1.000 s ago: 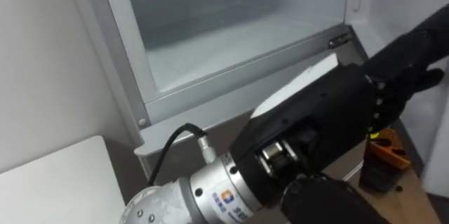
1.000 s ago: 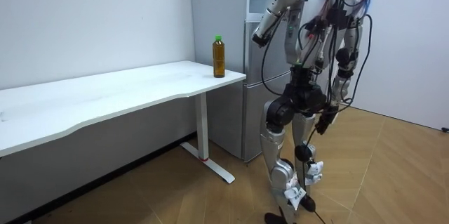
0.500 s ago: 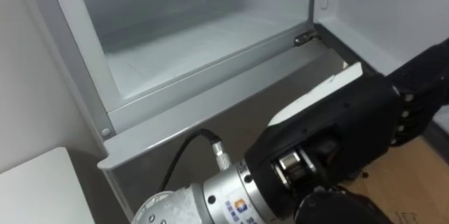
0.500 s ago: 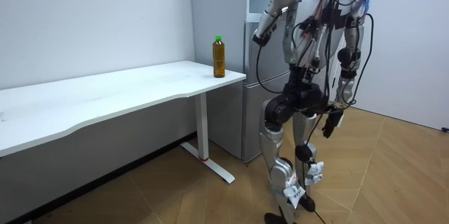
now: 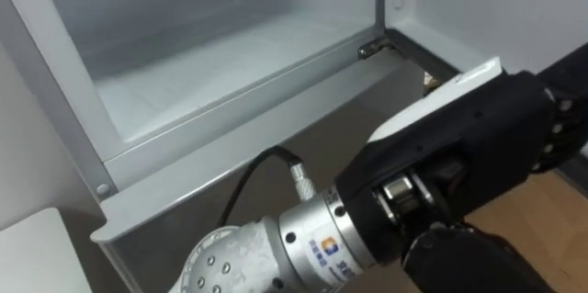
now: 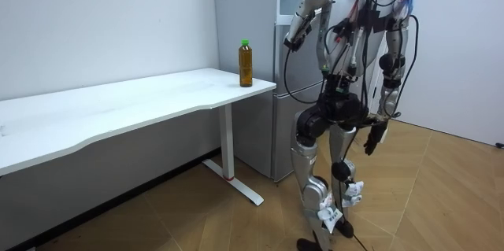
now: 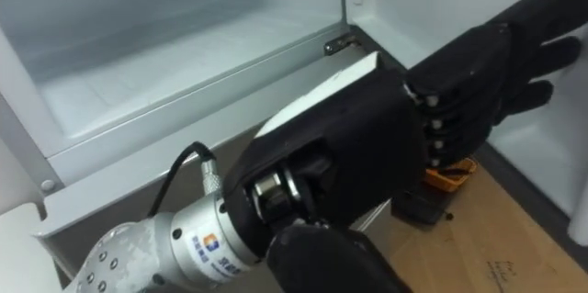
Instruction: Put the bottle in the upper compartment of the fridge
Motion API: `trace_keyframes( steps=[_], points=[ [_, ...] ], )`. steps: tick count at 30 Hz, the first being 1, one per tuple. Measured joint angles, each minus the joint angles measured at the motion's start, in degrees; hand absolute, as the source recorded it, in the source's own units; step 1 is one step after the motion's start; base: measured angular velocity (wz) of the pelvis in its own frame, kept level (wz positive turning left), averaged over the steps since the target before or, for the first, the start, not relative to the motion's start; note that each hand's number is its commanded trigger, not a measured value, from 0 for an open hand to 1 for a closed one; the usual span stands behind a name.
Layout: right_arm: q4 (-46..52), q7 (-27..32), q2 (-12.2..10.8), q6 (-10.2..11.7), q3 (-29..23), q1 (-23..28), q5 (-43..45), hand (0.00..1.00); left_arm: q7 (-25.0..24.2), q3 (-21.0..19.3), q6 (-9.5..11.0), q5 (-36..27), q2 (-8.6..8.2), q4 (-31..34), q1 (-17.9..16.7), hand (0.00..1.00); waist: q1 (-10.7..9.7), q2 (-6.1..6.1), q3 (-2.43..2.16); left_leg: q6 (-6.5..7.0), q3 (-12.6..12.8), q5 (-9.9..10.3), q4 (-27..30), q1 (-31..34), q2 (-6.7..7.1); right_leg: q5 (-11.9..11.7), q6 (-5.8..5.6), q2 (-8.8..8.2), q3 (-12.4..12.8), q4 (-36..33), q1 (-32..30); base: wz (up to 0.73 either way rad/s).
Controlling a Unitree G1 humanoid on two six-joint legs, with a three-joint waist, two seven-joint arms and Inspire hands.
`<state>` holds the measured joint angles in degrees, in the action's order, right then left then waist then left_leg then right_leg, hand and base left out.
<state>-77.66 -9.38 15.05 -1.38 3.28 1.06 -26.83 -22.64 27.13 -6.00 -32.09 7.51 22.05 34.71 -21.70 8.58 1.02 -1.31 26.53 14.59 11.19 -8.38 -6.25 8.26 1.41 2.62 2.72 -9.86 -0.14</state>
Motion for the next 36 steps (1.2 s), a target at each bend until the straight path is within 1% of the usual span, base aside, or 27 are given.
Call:
trace_keyframes(
  steps=[2, 6, 8, 9, 10, 12, 13, 14, 16, 17, 19, 21, 22, 23, 24, 26, 27, 29, 30, 31, 33, 35, 36],
  points=[
    [0.04, 0.09, 0.00, -0.01, 0.14, -0.01, -0.11, 0.00, 0.00, 0.01, 0.00, -0.43, -0.04, -0.63, 0.00, 0.00, 0.13, -0.06, 0.04, 0.00, -0.09, 0.00, 0.00, 0.04, 0.05, -0.03, 0.05, -0.03, -0.38, -0.04, 0.00, 0.08],
    [0.08, 0.76, -0.10, 0.03, 0.61, -0.57, -0.19, 0.00, 0.05, 0.02, 0.02, -2.14, -0.04, -1.07, 0.00, 0.00, 0.32, -0.70, 0.49, 0.00, -0.44, 0.00, 0.06, 0.37, 0.31, -0.03, 0.07, -0.18, -1.18, -0.04, -0.09, 0.11],
    [0.10, 1.18, -0.10, 0.05, 0.61, -0.87, -0.38, 0.00, 0.05, 0.03, 0.04, -2.55, -0.07, -1.06, 0.00, 0.00, 0.42, -0.83, 0.52, 0.00, -0.68, 0.00, 0.14, 0.85, 0.36, -0.03, 0.07, -0.38, -1.68, -0.20, -0.61, 0.16],
    [0.19, 1.25, -0.10, 0.05, 0.62, -1.04, -0.35, 0.00, 0.04, 0.02, 0.04, -2.71, -0.04, -1.03, 0.00, 0.00, 0.85, -0.85, 0.53, -0.01, -0.81, -0.01, 0.16, 1.14, 0.40, -0.01, 0.04, -0.45, -1.97, -0.63, -1.06, 0.06],
    [0.47, 1.25, -0.13, 0.09, 0.74, -0.97, -0.42, 0.00, 0.04, 0.02, 0.04, -3.07, 0.02, -0.98, 0.00, 0.00, 1.60, -0.90, 0.52, -0.01, -1.08, -0.01, 0.21, 1.56, 0.42, 0.00, 0.03, -0.54, -2.20, -0.80, -1.11, 0.08],
    [0.58, 1.25, -0.21, 0.09, 1.83, -0.87, -0.57, 0.00, 0.02, 0.01, 0.04, -3.28, 0.18, -0.54, -0.01, 0.00, 1.85, -1.10, 0.46, -0.06, -2.53, -0.04, 0.20, 1.94, 0.54, 0.01, 0.01, -0.59, -3.40, -0.78, -1.06, 0.27],
    [0.66, 1.18, -0.27, 0.10, 2.27, -0.88, -0.86, 0.00, 0.03, -0.02, 0.04, -3.27, 0.24, 0.04, -0.01, 0.00, 2.68, -1.29, 0.43, -0.21, -3.39, -0.17, 0.13, 2.06, 0.70, 0.02, 0.01, -0.61, -3.83, -0.77, -1.04, 0.27],
    [0.80, 1.15, -0.32, 0.11, 2.27, -0.82, -0.97, 0.00, 0.03, -0.03, 0.04, -3.27, 0.25, 0.30, -0.01, 0.00, 3.23, -1.40, 0.42, -0.25, -3.60, -0.20, 0.11, 2.02, 0.73, 0.02, 0.01, -0.62, -3.88, -0.78, -0.98, 0.14],
    [1.63, 0.64, -0.66, 0.48, 2.27, -0.42, -2.12, 0.00, 0.03, -0.10, 0.13, -3.28, 0.32, 0.81, -0.04, 0.00, 4.64, -2.00, 0.20, -0.25, -5.02, -0.20, 0.08, 1.78, 0.78, 0.01, 0.02, -0.67, -4.59, -0.77, -0.40, 0.16],
    [1.80, 0.41, -0.69, 0.65, 2.27, -0.37, -2.36, 0.00, 0.03, -0.17, 0.14, -3.27, 0.38, 0.91, -0.04, 0.00, 4.98, -2.16, 0.17, -0.25, -5.38, -0.20, 0.08, 1.77, 0.80, 0.02, 0.02, -0.68, -4.68, -0.74, -0.28, 0.19],
    [2.57, 0.28, -0.95, 1.45, 2.25, -0.40, -3.28, 0.00, 0.05, -0.87, 0.40, -3.26, 1.10, 1.02, -0.05, 0.00, 5.74, -2.73, 0.18, -0.25, -6.48, -0.20, 0.09, 1.79, 0.89, 0.02, 0.02, -0.78, -5.27, -0.61, 0.09, 0.15],
    [2.71, 0.52, -1.14, 1.78, 2.24, -0.38, -3.42, 0.00, 0.11, -1.80, 0.58, -3.17, 1.75, 1.15, -0.05, 0.00, 6.54, -2.96, 0.19, -0.25, -6.80, -0.20, 0.09, 1.86, 0.93, 0.01, 0.01, -0.90, -5.71, -0.60, 0.17, 0.13],
    [2.71, 0.57, -1.21, 1.86, 2.22, -0.33, -3.39, 0.00, 0.72, -2.50, 0.72, -3.16, 2.34, 1.62, -0.05, 0.00, 6.53, -3.00, 0.17, -0.25, -7.54, -0.20, 0.10, 2.01, 1.02, 0.02, 0.01, -1.08, -6.17, -0.54, 0.34, 0.19],
    [2.71, 0.58, -1.22, 1.88, 2.22, -0.26, -3.38, 0.00, 1.06, -2.80, 1.09, -3.09, 2.54, 1.72, -0.05, 0.00, 6.58, -2.99, 0.15, -0.25, -7.93, -0.20, 0.10, 2.10, 1.05, 0.02, 0.00, -1.15, -6.36, -0.50, 0.39, 0.24],
    [2.71, 0.57, -1.23, 1.99, 2.22, -0.14, -3.35, 0.00, 1.54, -3.68, 1.55, -3.08, 2.69, 1.86, -0.13, 0.00, 7.03, -2.97, 0.09, -0.25, -8.02, -0.20, 0.10, 2.34, 1.09, 0.02, -0.01, -1.40, -7.26, -0.44, 0.42, 0.20],
    [2.67, 0.55, -1.35, 2.22, 2.21, 0.50, -3.35, 0.00, 2.77, -4.99, 1.71, -2.41, 2.86, 3.09, -1.02, 0.00, 7.41, -3.00, -0.21, -0.27, -8.26, -0.22, 0.11, 2.66, 1.10, 0.02, -0.02, -1.41, -7.99, -0.39, 0.42, 0.19],
    [2.56, 0.56, -1.45, 2.20, 2.22, 0.93, -3.32, 0.00, 3.57, -5.78, 1.91, -2.01, 2.88, 3.71, -1.64, 0.00, 7.91, -3.08, -0.37, -0.31, -8.49, -0.24, 0.09, 2.69, 1.09, 0.02, -0.02, -1.41, -8.30, -0.35, 0.54, 0.16],
    [2.56, 0.55, -1.48, 2.26, 2.21, 1.22, -3.00, 0.00, 4.63, -6.99, 2.35, -2.00, 3.32, 3.92, -2.23, 0.00, 8.19, -3.17, -0.45, -0.35, -8.86, -0.27, 0.09, 2.61, 1.12, 0.00, -0.04, -1.49, -9.02, 0.04, 1.10, 0.19],
    [2.56, 0.55, -1.48, 2.39, 2.19, 1.44, -2.65, 0.00, 5.36, -7.90, 2.67, -1.93, 3.44, 3.92, -3.18, 0.00, 8.28, -3.21, -0.65, -0.36, -9.01, -0.27, 0.10, 2.43, 1.14, 0.00, -0.04, -1.52, -9.40, 0.12, 1.47, 0.15],
    [2.56, 0.55, -1.52, 2.51, 2.19, 1.47, -2.16, 0.00, 5.83, -8.38, 2.87, -1.75, 3.43, 3.92, -3.78, 0.00, 8.41, -3.28, -0.63, -0.38, -9.08, -0.29, 0.06, 2.10, 1.14, 0.01, -0.04, -1.51, -9.38, 0.13, 1.74, 0.08],
    [2.59, 0.55, -1.63, 2.69, 2.12, 1.71, -1.06, 0.00, 7.44, -9.77, 3.50, 0.93, 3.56, 3.92, -5.96, 0.00, 9.70, -3.54, -0.72, -0.43, -9.47, -0.32, 0.06, 1.39, 1.12, 0.01, -0.04, -1.48, -9.39, 0.17, 2.50, 0.00],
    [2.62, 0.53, -1.61, 2.69, 2.11, 1.83, -1.10, 0.00, 8.44, -10.63, 3.57, 2.04, 3.95, 4.50, -7.27, 0.00, 10.44, -3.65, -0.71, -0.43, -9.60, -0.32, 0.10, 1.42, 1.14, 0.02, -0.05, -1.54, -9.68, 0.17, 2.52, 0.06],
    [2.75, 0.48, -1.62, 2.73, 2.09, 2.08, -1.15, 0.00, 9.23, -11.31, 3.58, 3.04, 4.18, 5.83, -8.68, 0.00, 10.77, -3.70, -0.71, -0.43, -9.83, -0.32, 0.12, 1.52, 1.17, 0.03, -0.07, -1.61, -10.02, 0.19, 2.51, 0.11]
  ],
)
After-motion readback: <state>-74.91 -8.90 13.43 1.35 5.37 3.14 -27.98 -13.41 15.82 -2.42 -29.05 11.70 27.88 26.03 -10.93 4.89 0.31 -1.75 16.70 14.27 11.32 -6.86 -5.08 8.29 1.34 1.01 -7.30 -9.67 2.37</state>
